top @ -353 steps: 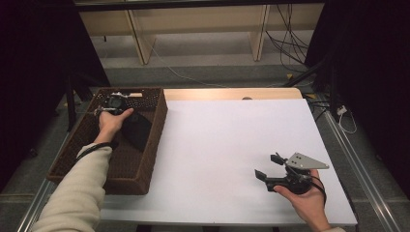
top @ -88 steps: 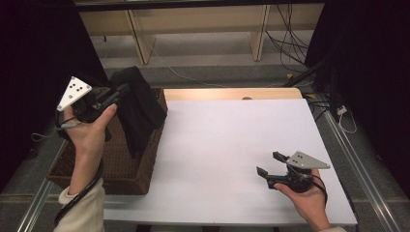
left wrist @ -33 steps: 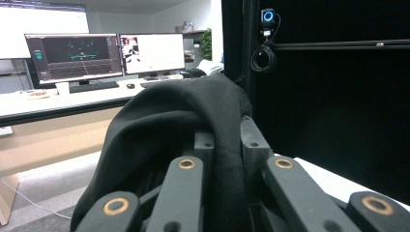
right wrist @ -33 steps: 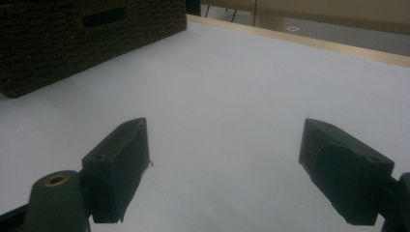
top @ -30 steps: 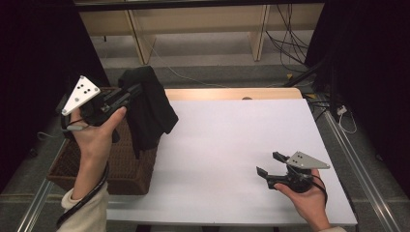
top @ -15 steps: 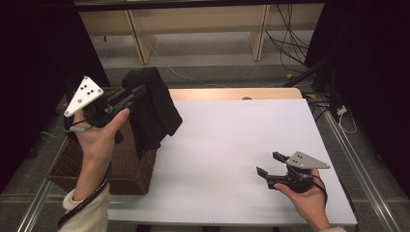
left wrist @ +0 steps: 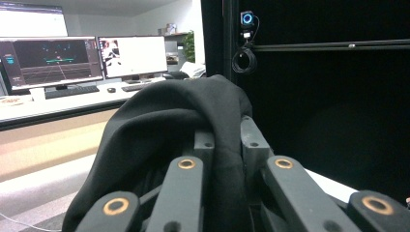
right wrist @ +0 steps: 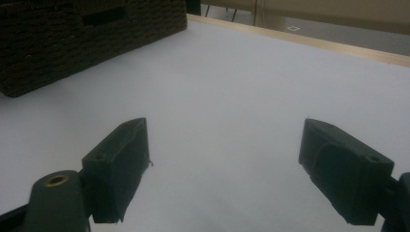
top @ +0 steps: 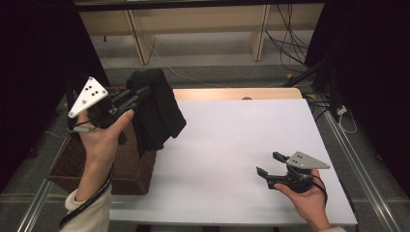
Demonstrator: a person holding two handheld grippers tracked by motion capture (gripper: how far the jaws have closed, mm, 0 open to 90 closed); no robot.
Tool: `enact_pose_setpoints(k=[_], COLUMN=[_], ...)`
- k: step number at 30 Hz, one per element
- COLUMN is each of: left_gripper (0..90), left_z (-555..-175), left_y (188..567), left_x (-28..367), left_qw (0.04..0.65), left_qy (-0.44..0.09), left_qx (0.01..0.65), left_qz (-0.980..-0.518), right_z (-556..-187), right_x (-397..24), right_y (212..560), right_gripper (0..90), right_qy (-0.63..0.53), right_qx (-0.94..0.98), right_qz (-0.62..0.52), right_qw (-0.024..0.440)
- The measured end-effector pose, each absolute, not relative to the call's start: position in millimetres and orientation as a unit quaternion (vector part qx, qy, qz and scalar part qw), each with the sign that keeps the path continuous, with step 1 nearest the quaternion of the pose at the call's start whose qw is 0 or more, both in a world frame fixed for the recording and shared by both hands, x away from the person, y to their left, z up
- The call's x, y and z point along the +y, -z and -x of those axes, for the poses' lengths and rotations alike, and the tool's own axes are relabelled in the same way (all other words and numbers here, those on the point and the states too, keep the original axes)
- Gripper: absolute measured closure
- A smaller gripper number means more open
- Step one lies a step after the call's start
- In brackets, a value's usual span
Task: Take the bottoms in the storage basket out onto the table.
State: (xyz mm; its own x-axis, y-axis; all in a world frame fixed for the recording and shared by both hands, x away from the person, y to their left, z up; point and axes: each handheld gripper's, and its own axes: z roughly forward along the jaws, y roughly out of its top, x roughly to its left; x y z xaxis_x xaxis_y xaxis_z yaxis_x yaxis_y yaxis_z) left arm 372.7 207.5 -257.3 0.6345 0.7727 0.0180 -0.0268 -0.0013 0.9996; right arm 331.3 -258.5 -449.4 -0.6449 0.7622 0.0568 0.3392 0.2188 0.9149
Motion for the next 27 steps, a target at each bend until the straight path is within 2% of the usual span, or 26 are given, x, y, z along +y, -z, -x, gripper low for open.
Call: enact_pose_setpoints(k=[27], left_gripper=[81.4], left_z=[-369], left_y=[260], left_x=[188], left_qw=[0.655], left_qy=[-0.295], left_qx=[0.261], left_qz=[-0.645], right_z=[-331], right_x=[-259], right_y=[449], right_gripper=[19.3], right_qy=[-0.505], right_qx=[0.753], right_qz=[-0.367], right_qw=[0.208])
